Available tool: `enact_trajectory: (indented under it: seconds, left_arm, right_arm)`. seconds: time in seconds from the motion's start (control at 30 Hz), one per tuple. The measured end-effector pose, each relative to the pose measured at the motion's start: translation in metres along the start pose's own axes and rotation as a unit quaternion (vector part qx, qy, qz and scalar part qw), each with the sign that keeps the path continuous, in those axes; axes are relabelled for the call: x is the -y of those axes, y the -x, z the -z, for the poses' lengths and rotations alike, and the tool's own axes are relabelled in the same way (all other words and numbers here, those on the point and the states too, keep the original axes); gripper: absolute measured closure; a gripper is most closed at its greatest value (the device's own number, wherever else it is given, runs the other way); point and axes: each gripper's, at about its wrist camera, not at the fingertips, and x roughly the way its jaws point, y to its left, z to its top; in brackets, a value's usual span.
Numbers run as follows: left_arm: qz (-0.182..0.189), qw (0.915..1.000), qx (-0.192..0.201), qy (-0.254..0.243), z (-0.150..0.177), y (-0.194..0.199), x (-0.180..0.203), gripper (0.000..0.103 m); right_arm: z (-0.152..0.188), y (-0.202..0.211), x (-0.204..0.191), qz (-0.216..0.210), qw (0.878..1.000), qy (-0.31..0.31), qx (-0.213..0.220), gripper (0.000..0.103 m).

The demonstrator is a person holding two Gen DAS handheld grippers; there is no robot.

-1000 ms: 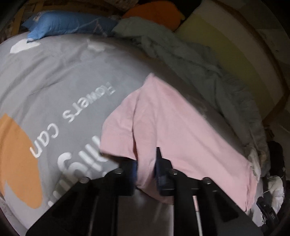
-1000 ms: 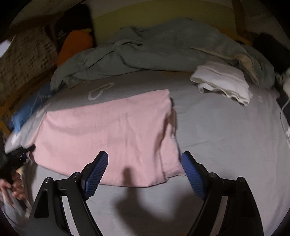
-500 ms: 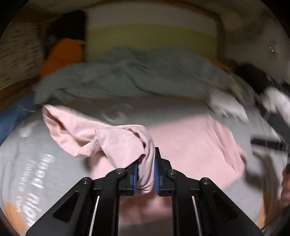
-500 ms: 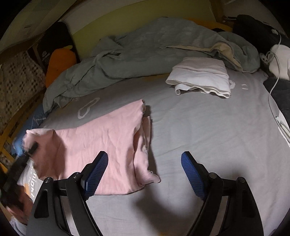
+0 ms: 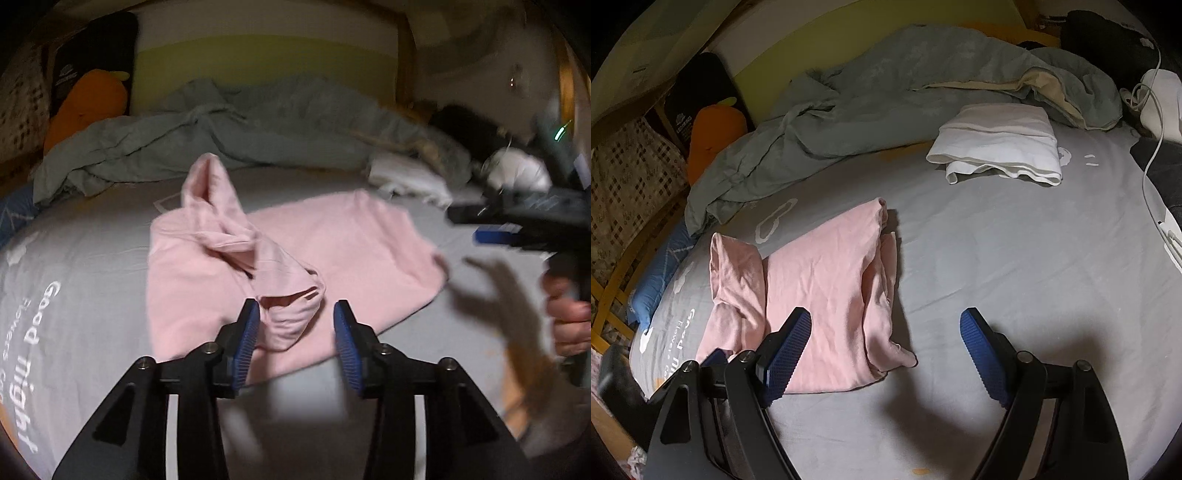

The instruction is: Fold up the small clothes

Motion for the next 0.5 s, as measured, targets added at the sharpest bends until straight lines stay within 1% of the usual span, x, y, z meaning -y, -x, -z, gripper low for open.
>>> enact_trajectory:
  seconds: [0.03, 0.07, 0.1, 0.17, 0.2, 0.27, 0.3, 0.33, 0.4, 0.47, 0.5]
  left_arm:
    - [-0.004, 0.9998, 0.009, 0.014, -0.002, 0.007, -0.006, 0.057]
    - [-0.016, 0.9992, 0.016, 0.031, -0.002, 0.011, -0.013, 0.055]
    - [-0.041, 0.9974, 0.019, 0.056, -0.003, 0.011, -0.024, 0.054]
    - [-0.087, 0.991, 0.005, 0.102, -0.006, 0.005, -0.049, 0.057]
    - [-0.094, 0.9877, -0.003, 0.124, -0.007, 0.001, -0.061, 0.057]
    - [-0.083, 0.9845, -0.024, 0.152, -0.009, -0.008, -0.08, 0.056]
    - [-0.078, 0.9847, -0.032, 0.153, -0.008, -0.013, -0.085, 0.055]
    - [-0.081, 0.985, -0.041, 0.147, -0.007, -0.017, -0.087, 0.055]
    - [-0.093, 0.9854, -0.055, 0.131, -0.002, -0.022, -0.085, 0.055]
    - [-0.111, 0.9851, -0.064, 0.115, 0.005, -0.024, -0.081, 0.054]
    - [-0.114, 0.985, -0.063, 0.113, 0.011, -0.022, -0.081, 0.054]
  right_arm:
    - [0.0, 0.0, 0.0, 0.001, 1.0, 0.0, 0.0, 0.019]
    - [0.001, 0.0, -0.001, 0.003, 1.0, 0.001, 0.001, 0.019]
    - [0.001, 0.0, -0.002, 0.003, 1.0, 0.002, 0.001, 0.019]
    - [0.002, -0.001, -0.004, 0.002, 1.0, 0.005, 0.001, 0.019]
    - [0.003, -0.002, -0.006, -0.003, 1.0, 0.009, 0.002, 0.019]
    - [0.004, -0.001, -0.012, -0.012, 1.0, 0.023, 0.008, 0.019]
    - [0.006, 0.001, -0.017, -0.019, 0.999, 0.038, 0.016, 0.019]
    - [0.008, 0.003, -0.023, -0.027, 0.998, 0.053, 0.02, 0.019]
    - [0.012, 0.008, -0.04, -0.055, 0.994, 0.088, 0.025, 0.019]
    - [0.014, 0.009, -0.065, -0.087, 0.988, 0.125, 0.024, 0.019]
    - [0.014, 0.008, -0.075, -0.093, 0.986, 0.136, 0.022, 0.019]
